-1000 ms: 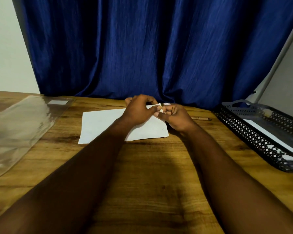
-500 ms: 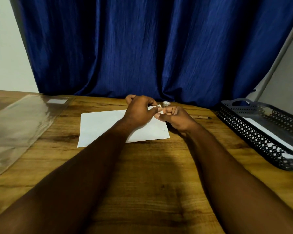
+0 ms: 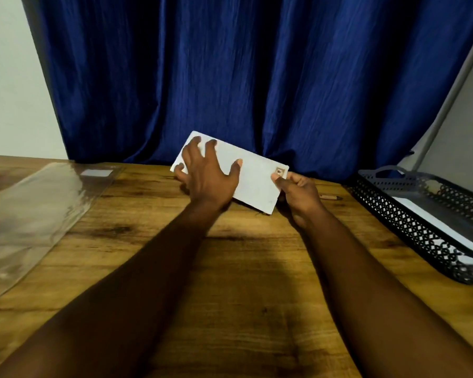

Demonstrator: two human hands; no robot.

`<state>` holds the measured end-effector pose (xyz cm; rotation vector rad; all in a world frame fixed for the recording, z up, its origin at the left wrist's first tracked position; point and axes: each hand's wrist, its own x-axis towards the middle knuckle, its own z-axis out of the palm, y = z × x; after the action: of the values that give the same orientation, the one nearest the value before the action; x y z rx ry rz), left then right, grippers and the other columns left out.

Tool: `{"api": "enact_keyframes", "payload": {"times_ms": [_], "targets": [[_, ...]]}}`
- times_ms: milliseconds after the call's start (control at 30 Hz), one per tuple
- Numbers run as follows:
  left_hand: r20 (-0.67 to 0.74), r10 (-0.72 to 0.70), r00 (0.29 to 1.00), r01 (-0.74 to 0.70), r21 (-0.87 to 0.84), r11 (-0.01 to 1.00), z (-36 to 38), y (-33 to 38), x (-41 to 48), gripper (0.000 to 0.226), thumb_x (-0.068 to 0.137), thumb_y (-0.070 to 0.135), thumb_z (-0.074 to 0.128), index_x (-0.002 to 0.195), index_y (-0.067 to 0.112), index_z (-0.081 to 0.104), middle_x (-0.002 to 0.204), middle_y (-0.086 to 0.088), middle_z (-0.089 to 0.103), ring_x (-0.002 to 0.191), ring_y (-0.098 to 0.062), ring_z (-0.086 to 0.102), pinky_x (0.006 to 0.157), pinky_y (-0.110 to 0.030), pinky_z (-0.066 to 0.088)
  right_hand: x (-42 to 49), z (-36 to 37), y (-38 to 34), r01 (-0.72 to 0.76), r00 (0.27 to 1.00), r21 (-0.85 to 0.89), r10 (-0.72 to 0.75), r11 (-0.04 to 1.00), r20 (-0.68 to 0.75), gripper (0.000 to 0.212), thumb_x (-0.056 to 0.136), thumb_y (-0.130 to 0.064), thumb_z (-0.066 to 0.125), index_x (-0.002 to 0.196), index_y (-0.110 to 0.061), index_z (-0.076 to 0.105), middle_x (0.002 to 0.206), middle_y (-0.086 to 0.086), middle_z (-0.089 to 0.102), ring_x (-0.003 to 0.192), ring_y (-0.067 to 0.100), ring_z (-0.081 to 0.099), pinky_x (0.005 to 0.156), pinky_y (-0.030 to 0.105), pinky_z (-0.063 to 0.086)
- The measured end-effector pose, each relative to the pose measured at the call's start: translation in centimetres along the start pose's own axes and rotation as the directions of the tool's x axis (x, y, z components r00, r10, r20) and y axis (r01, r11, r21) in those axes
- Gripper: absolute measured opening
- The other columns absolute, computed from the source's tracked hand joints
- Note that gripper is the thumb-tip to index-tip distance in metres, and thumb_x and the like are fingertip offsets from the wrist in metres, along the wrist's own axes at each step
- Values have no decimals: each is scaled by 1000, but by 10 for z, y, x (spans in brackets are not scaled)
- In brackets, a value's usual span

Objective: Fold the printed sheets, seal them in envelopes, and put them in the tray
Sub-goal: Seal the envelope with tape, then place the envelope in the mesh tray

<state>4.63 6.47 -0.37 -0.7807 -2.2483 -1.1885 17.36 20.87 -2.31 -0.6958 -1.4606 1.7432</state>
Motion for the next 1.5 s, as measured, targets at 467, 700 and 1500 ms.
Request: {"api": "enact_keyframes", "payload": {"times_ms": [467, 700, 1500], "targets": [[460, -489, 741, 632, -725, 275, 17, -4, 9, 52, 94, 12, 77, 140, 23, 55, 127, 0, 70, 116, -22, 68, 102, -48, 57, -5, 12, -7, -186, 983, 74, 185, 980, 18, 19, 101, -34, 70, 108, -17, 73, 103, 5, 81, 82, 17, 65, 65, 30, 49], [573, -205, 794, 589, -639, 495, 8, 6, -3, 41, 91, 13, 81, 129, 15, 65, 122, -2, 75, 106, -22, 74, 96, -49, 61, -4, -8, -27, -131, 991, -164, 126, 978, -40, 39, 100, -51, 67, 101, -13, 76, 87, 3, 81, 78, 23, 75, 72, 39, 59], [501, -35, 865, 360, -570, 739, 9, 126, -35, 55, 98, 79, 30, 94, 29, 55, 102, -4, 70, 95, -30, 70, 90, -52, 58, -20, -105, -92, 118, 915, -527, -298, 842, -271, 31, 103, -39, 66, 117, -12, 74, 114, 6, 77, 104, 25, 73, 99, 40, 59]]}}
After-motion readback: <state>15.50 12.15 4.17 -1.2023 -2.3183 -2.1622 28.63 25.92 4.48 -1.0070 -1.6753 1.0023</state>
